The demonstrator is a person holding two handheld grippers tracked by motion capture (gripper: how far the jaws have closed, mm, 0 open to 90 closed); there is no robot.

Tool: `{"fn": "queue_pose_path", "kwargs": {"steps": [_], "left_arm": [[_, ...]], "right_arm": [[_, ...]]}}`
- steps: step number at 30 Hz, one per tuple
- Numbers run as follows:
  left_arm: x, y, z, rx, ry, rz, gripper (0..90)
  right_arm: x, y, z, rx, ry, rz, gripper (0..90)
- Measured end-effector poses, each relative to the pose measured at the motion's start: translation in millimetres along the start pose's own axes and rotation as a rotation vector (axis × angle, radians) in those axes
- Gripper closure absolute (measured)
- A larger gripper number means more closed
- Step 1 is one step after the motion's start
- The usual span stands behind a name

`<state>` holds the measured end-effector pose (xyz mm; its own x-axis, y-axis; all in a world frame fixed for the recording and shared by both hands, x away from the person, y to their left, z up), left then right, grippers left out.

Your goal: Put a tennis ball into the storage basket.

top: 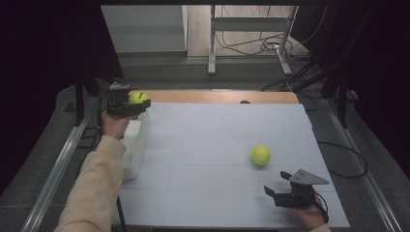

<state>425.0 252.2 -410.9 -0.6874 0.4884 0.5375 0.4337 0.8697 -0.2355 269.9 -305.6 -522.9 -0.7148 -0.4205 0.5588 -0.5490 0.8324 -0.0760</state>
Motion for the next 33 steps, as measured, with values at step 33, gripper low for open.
{"fn": "queue_pose_path", "kwargs": {"steps": [33], "left_arm": [[0.0, 27.7, 8.8, 0.042, 0.085, -0.064, 26.0]], "right_arm": [[-1.2, 0.3, 0.4, 0.000, 0.002, -0.001, 13.8]]}}
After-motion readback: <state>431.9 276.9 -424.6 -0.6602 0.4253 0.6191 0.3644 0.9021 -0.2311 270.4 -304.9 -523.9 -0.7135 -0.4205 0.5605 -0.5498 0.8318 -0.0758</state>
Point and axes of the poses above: each handheld gripper's, and its own axes: x roughly backward along the jaws, z roughly out of its underside, y roughly to its left, the point moved 1 cm from there along -x, roughly forward along the jaws, and after that the axes turned 10 degrees about z, right-handed, at the moved point
